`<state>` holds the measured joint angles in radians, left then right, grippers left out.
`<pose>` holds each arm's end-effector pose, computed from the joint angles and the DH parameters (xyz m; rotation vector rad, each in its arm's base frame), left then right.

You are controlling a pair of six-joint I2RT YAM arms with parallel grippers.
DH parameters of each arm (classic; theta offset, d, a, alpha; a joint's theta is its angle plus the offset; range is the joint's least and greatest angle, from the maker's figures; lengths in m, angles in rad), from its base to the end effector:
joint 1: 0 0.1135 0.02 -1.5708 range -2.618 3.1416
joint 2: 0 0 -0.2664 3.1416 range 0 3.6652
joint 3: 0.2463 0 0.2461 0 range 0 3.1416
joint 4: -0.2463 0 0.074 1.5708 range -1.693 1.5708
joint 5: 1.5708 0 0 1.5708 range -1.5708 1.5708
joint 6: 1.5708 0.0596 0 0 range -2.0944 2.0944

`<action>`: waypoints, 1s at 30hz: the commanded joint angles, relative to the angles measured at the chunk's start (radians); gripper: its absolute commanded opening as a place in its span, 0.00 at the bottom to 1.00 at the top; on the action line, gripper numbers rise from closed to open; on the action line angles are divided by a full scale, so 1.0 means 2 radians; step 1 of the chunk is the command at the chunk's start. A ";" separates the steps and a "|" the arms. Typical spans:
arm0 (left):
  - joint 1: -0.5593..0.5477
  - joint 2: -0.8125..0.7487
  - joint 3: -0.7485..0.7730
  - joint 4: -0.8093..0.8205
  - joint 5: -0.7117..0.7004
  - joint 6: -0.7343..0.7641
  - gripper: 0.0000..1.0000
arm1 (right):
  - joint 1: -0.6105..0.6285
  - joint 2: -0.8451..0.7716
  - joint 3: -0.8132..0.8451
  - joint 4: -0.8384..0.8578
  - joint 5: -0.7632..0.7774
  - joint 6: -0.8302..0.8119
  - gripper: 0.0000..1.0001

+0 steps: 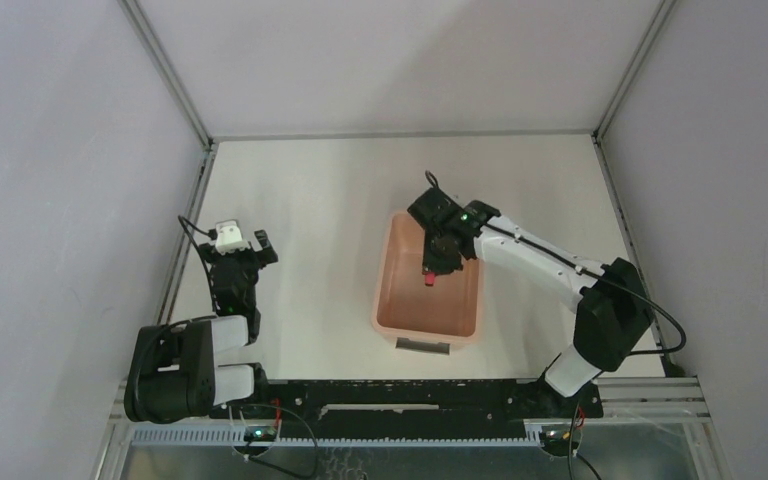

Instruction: Put the screwdriver in the bin

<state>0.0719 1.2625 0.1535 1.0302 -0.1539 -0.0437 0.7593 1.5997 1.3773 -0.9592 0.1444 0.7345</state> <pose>0.2305 0.0258 0.1699 -0.2122 1.6370 0.1484 0.2410 0.2170 0.2626 0.0051 2.7511 0.2223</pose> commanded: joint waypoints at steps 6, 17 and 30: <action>-0.003 -0.003 0.019 0.015 0.000 0.010 1.00 | 0.051 -0.004 -0.099 0.090 0.069 0.094 0.04; -0.003 -0.003 0.019 0.015 0.000 0.010 1.00 | 0.065 0.047 -0.144 0.126 0.037 0.114 0.21; -0.003 -0.003 0.019 0.015 0.000 0.010 1.00 | 0.069 -0.070 -0.064 0.071 0.078 0.043 0.71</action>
<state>0.0719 1.2625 0.1535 1.0302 -0.1539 -0.0437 0.8860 1.5951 1.1080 -0.7643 0.2073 0.9089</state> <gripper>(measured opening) 0.996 0.704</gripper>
